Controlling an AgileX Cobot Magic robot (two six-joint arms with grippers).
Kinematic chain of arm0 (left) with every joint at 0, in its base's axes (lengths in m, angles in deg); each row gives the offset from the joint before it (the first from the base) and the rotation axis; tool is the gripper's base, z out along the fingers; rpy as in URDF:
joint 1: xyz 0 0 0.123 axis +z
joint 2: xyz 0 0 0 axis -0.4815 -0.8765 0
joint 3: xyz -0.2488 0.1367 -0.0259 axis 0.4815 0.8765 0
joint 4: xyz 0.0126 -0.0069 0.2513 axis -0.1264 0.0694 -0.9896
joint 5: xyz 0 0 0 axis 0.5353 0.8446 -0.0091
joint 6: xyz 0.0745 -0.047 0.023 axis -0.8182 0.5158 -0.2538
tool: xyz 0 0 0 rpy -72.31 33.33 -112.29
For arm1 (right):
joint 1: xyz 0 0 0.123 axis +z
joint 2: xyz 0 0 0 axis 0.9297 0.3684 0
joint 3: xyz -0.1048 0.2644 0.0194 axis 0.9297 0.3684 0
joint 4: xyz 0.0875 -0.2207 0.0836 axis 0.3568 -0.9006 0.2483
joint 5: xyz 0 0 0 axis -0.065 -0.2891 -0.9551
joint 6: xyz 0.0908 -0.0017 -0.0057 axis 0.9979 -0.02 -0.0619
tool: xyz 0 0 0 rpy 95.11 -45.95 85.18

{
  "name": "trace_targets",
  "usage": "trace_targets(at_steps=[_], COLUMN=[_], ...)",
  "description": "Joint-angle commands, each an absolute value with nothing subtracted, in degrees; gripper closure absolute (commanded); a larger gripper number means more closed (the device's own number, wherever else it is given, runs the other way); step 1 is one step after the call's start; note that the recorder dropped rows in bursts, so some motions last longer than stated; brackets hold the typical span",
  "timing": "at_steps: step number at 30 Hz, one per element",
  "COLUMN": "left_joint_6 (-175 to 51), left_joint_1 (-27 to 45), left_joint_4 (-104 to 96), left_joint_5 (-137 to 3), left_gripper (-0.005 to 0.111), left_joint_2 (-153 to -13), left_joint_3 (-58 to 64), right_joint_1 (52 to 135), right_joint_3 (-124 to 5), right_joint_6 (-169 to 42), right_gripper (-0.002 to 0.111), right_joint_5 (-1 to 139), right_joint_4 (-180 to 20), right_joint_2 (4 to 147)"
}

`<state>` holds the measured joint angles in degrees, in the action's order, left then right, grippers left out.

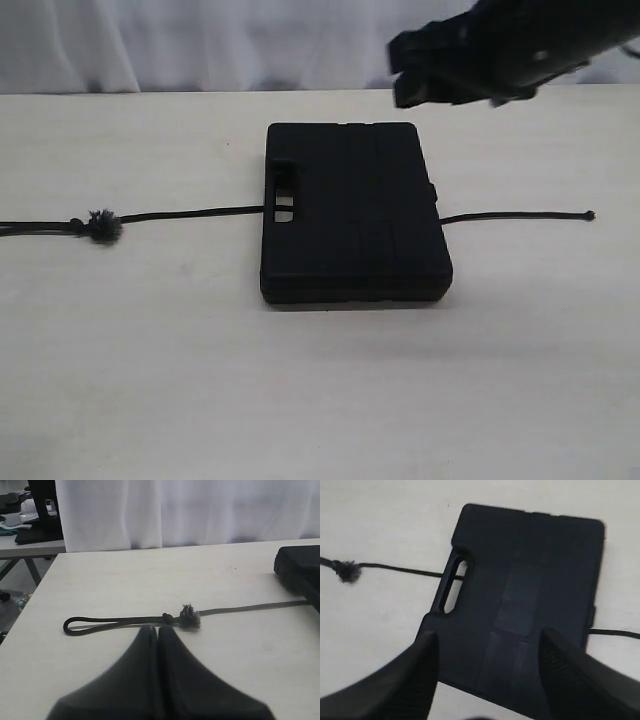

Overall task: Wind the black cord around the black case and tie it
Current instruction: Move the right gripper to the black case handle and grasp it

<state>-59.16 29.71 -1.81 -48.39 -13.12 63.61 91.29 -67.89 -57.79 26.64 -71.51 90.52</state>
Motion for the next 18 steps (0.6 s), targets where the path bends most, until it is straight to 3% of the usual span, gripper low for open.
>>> trace_targets(at_steps=[1, 11, 18], left_joint_6=[-59.10, -59.10, -59.10], left_joint_1=[29.54, 29.54, 29.54], left_joint_4=[-1.41, -1.41, -1.41], left_joint_5=[-49.32, -49.32, -49.32], left_gripper=[0.107, 0.107, 0.107], left_joint_2=[-13.00, -13.00, -13.00], left_joint_3=[63.71, 63.71, 63.71], right_joint_1=[98.55, 105.85, 105.85], right_joint_3=[-75.69, -98.36, -103.33], right_joint_6=[-46.78, -36.27, -36.13], right_gripper=[0.053, 0.053, 0.053], right_joint_5=[26.41, 17.40, 18.20], right_joint_4=[-79.16, -85.22, -84.13], right_joint_2=[101.44, 124.82, 133.73])
